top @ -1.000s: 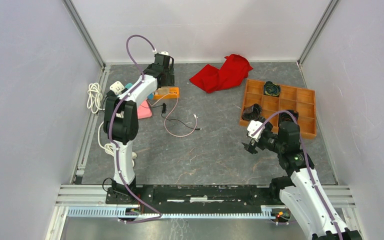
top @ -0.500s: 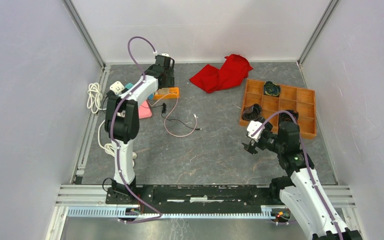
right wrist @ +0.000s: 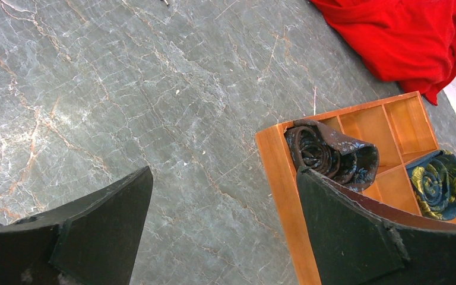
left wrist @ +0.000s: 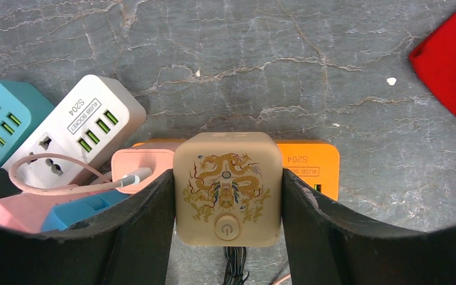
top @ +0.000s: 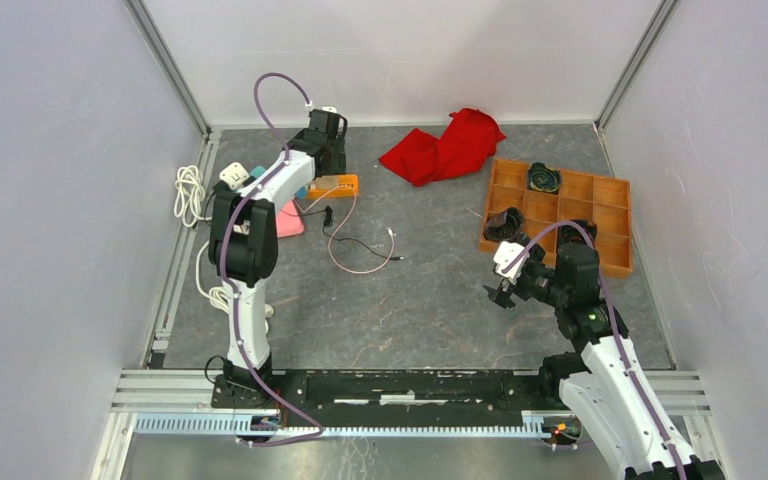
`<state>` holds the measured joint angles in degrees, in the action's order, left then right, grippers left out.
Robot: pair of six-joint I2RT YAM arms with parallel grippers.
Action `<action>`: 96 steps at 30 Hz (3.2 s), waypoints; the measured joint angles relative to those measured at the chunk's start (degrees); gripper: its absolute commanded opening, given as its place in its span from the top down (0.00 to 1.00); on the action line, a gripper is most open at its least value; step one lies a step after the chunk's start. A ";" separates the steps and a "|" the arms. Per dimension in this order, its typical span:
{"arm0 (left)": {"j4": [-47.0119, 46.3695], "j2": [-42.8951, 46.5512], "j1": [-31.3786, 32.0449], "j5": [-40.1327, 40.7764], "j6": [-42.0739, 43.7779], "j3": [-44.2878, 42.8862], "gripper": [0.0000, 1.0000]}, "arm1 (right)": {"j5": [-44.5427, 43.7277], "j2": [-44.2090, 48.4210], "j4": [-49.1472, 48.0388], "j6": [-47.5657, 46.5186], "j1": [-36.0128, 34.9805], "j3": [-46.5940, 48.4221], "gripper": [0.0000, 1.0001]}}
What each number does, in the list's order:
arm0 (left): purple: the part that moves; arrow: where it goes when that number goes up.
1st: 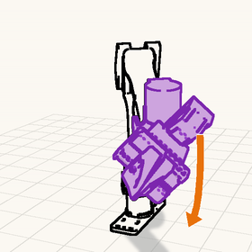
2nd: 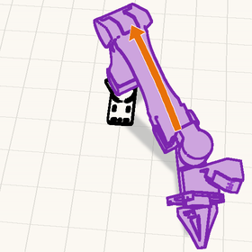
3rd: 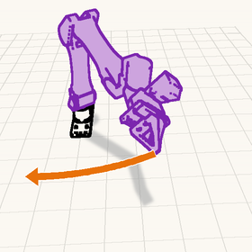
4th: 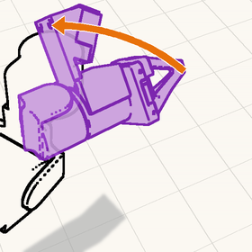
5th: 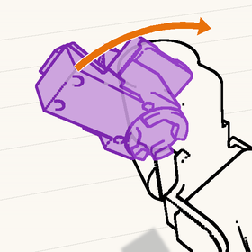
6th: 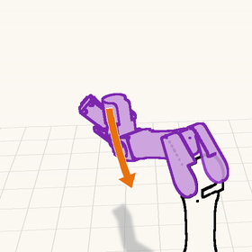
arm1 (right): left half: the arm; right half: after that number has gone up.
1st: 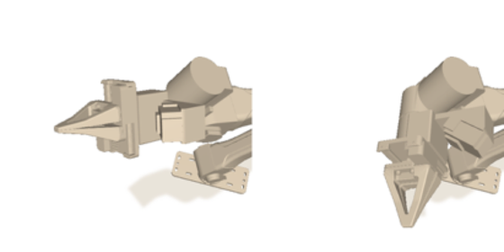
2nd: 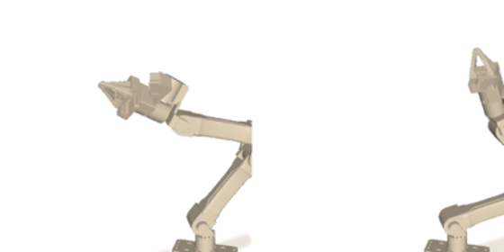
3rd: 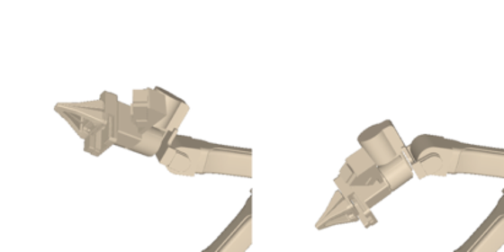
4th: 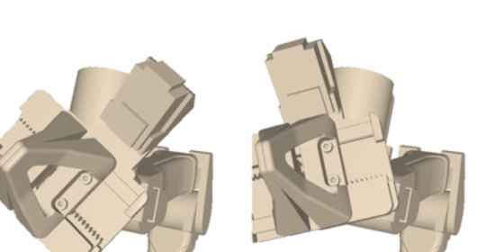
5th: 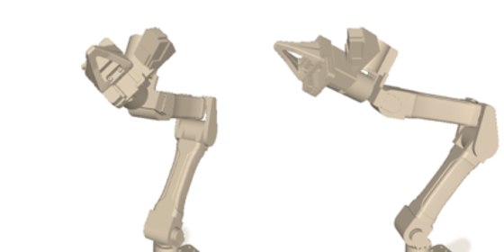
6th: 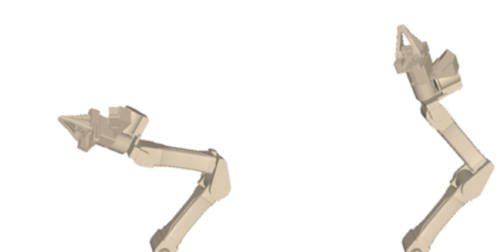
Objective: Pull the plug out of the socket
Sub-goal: Move the socket to the center of the board, then remove the plug from the socket.
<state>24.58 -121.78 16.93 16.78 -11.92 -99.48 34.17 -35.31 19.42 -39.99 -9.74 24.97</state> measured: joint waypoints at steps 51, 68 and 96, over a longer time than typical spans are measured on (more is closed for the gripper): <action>-40.59 25.70 13.38 -36.35 7.48 45.46 0.98 | 0.50 -3.23 0.96 0.04 -0.28 0.00 0.02; -56.70 26.91 17.92 -46.01 8.83 53.72 0.98 | 3.74 -6.69 0.50 2.67 -0.28 0.22 0.02; -79.23 29.03 18.84 -42.16 3.65 62.49 0.98 | 16.06 -46.14 -46.86 53.07 -8.44 3.45 0.02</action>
<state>-54.65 -92.75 35.77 -25.39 -8.27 -36.99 50.24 -81.45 -27.44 13.08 -18.17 28.42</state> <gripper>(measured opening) 0.658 0.982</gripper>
